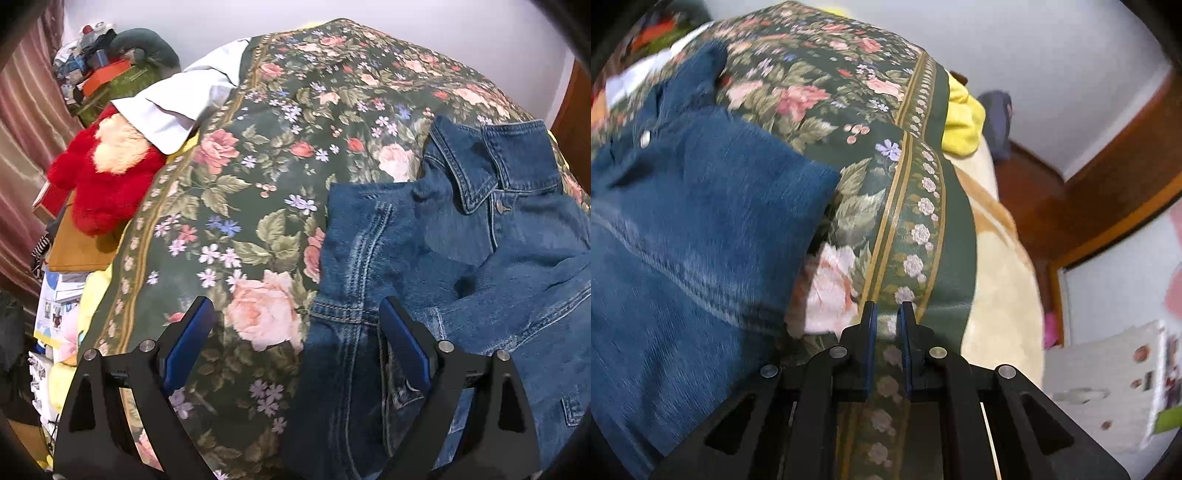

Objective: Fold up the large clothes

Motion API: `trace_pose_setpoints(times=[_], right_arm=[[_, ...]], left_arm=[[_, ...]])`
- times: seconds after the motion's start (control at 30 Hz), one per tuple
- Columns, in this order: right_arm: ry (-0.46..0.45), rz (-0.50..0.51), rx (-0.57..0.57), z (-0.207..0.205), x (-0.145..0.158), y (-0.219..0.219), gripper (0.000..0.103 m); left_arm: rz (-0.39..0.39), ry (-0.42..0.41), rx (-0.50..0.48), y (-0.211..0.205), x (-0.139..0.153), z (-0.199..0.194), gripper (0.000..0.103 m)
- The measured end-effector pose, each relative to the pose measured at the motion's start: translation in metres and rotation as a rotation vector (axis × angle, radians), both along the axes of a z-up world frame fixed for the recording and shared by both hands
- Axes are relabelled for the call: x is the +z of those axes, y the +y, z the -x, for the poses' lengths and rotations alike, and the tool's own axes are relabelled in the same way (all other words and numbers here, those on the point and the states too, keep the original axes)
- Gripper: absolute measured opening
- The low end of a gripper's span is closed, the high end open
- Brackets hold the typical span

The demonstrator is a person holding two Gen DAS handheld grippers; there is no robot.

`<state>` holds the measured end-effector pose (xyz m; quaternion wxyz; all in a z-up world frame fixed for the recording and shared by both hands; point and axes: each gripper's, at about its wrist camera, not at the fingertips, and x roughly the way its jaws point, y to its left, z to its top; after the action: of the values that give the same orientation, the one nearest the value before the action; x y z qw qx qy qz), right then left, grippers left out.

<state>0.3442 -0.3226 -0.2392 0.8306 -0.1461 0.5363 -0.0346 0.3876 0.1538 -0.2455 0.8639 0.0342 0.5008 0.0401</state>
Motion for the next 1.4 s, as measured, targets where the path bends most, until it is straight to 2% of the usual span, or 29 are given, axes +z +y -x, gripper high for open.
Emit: trace_pose_setpoints(times=[0.1, 0.2, 0.27, 0.33, 0.37, 0.43, 0.53, 0.6, 0.63, 0.7, 0.8, 0.87, 0.93, 1.03, 1.07, 1.1, 1.13, 1.17, 1.2, 1.27, 1.33, 1.4], right_arm=[[-0.011, 0.084, 0.02, 0.013, -0.003, 0.003, 0.007], [-0.007, 0.078, -0.004, 0.018, 0.001, -0.006, 0.007], [0.012, -0.013, -0.068, 0.014, 0.011, -0.021, 0.007], [0.015, -0.159, -0.114, 0.01, 0.024, -0.035, 0.007], [0.004, -0.271, -0.128, 0.004, 0.034, -0.043, 0.007], [-0.003, -0.384, -0.127, -0.009, 0.047, -0.046, 0.007], [0.014, -0.424, -0.083, -0.029, 0.055, -0.033, 0.007], [0.036, -0.466, -0.068, -0.035, 0.045, -0.023, 0.007], [0.055, -0.456, -0.067, -0.037, 0.034, -0.016, 0.007], [0.081, -0.264, -0.053, -0.046, 0.006, 0.002, 0.007], [-0.012, -0.043, 0.017, -0.035, -0.002, 0.03, 0.007], [-0.033, 0.028, 0.019, -0.033, -0.002, 0.036, 0.007], [-0.032, 0.042, 0.017, -0.036, -0.003, 0.033, 0.007], [-0.057, 0.118, 0.006, -0.045, -0.001, 0.03, 0.007], [-0.068, 0.157, 0.004, -0.049, -0.001, 0.029, 0.007], [-0.066, 0.174, -0.001, -0.054, 0.0, 0.027, 0.007], [-0.055, 0.157, -0.003, -0.061, 0.004, 0.023, 0.007], [-0.048, 0.107, -0.016, -0.069, 0.011, 0.018, 0.007], [-0.048, 0.047, -0.023, -0.078, 0.019, 0.013, 0.007], [-0.065, -0.185, -0.012, -0.094, 0.043, 0.007, 0.007], [-0.071, -0.306, 0.01, -0.105, 0.058, 0.012, 0.007], [-0.077, -0.38, 0.072, -0.12, 0.075, 0.032, 0.007]], left_arm=[[-0.003, -0.004, -0.015, -0.002, -0.001, -0.002, 0.092], [0.006, -0.011, -0.03, -0.001, 0.0, -0.004, 0.092], [0.018, -0.016, -0.035, 0.0, 0.003, -0.009, 0.092], [0.023, -0.016, -0.038, 0.0, 0.004, -0.018, 0.092], [0.03, -0.012, -0.041, -0.001, 0.004, -0.023, 0.092], [0.067, 0.013, -0.057, -0.002, -0.001, -0.035, 0.092], [0.104, 0.068, -0.055, -0.004, -0.017, -0.055, 0.092], [0.132, 0.101, -0.051, -0.005, -0.029, -0.066, 0.092], [0.128, 0.099, -0.054, -0.007, -0.032, -0.07, 0.092], [0.094, 0.101, -0.065, -0.016, -0.036, -0.078, 0.092], [0.041, 0.107, -0.084, -0.029, -0.042, -0.085, 0.092], [-0.009, 0.104, -0.099, -0.036, -0.048, -0.087, 0.092], [-0.046, 0.094, -0.114, -0.041, -0.053, -0.087, 0.092], [-0.052, 0.072, -0.112, -0.041, -0.055, -0.086, 0.092], [-0.049, 0.066, -0.107, -0.041, -0.054, -0.086, 0.087], [-0.043, 0.056, -0.103, -0.041, -0.053, -0.086, 0.069], [-0.02, 0.059, -0.108, -0.041, -0.052, -0.085, 0.057], [0.002, 0.064, -0.104, -0.042, -0.05, -0.083, 0.038], [-0.015, 0.054, -0.083, -0.043, -0.048, -0.082, 0.033], [-0.045, 0.032, -0.06, -0.045, -0.043, -0.079, 0.028], [-0.035, 0.02, -0.032, -0.036, -0.039, -0.076, 0.025], [0.023, 0.017, 0.005, -0.02, -0.035, -0.073, 0.025]])
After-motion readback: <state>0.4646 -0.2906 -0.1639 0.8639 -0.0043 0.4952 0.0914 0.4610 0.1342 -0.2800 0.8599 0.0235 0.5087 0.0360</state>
